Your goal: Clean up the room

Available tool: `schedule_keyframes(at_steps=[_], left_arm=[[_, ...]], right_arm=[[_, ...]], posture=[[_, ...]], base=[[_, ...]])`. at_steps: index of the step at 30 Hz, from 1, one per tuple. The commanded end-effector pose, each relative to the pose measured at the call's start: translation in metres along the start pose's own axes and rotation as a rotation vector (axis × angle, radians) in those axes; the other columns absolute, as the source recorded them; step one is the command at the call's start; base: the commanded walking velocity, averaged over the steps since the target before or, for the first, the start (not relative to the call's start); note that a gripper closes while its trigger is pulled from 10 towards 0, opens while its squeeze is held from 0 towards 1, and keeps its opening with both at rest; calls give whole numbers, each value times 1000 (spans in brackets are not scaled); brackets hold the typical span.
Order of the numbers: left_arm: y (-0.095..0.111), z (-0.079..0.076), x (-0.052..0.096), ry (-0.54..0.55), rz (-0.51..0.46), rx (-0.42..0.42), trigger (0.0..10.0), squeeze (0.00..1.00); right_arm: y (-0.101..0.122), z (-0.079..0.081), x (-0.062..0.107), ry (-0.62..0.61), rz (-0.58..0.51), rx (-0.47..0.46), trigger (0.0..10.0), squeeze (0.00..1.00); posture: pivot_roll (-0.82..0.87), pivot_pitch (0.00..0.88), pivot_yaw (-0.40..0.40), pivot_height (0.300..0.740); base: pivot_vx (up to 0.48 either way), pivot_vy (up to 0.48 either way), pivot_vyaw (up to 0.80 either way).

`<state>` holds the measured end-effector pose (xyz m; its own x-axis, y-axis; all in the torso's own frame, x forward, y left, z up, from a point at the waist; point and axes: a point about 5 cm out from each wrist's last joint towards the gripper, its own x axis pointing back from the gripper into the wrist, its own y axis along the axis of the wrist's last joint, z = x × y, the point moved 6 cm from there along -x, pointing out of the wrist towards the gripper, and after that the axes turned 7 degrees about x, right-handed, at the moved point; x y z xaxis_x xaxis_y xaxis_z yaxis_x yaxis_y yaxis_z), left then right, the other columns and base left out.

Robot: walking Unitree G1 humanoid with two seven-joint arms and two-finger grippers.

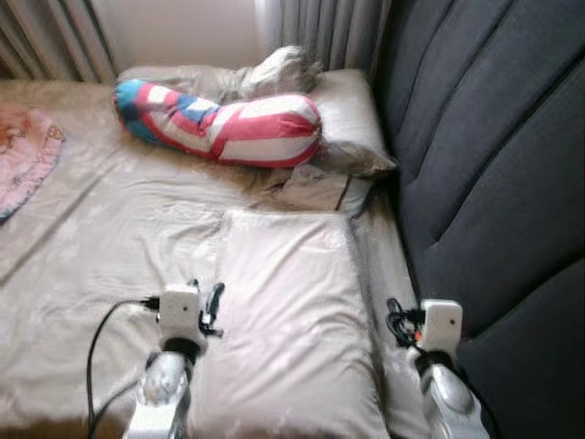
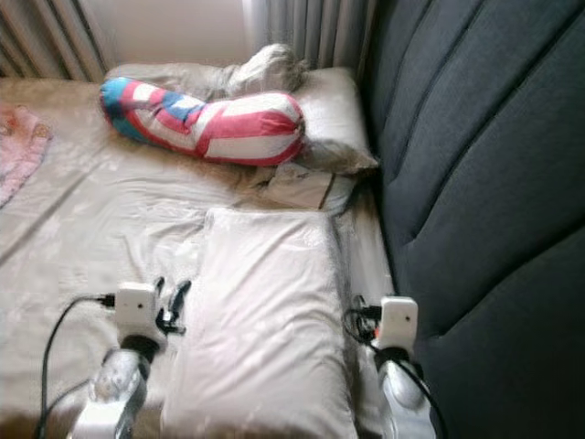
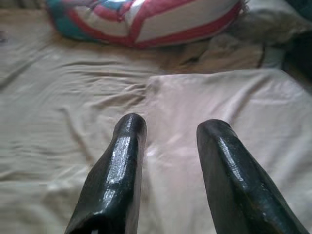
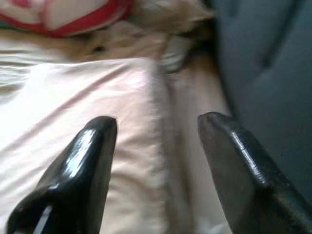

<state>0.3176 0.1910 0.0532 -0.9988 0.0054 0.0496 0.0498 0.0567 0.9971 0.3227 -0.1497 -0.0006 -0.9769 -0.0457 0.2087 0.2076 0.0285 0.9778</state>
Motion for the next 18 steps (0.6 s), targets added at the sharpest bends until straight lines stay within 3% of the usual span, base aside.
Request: schedule_keyframes(at_steps=[1, 18], left_arm=[[-1, -7, -1, -17, 3, 17, 10000, 0], [-1, -9, -4, -23, 16, 36, 10000, 0]], right_arm=[[-11, -14, 6, -34, 34, 2, 10000, 0], [-6, -12, 0, -21, 28, -4, 10000, 0]], posture=[[-124, 70, -59, 738], [-123, 73, -60, 738]], base=[[0, 0, 0], [0, 0, 0]])
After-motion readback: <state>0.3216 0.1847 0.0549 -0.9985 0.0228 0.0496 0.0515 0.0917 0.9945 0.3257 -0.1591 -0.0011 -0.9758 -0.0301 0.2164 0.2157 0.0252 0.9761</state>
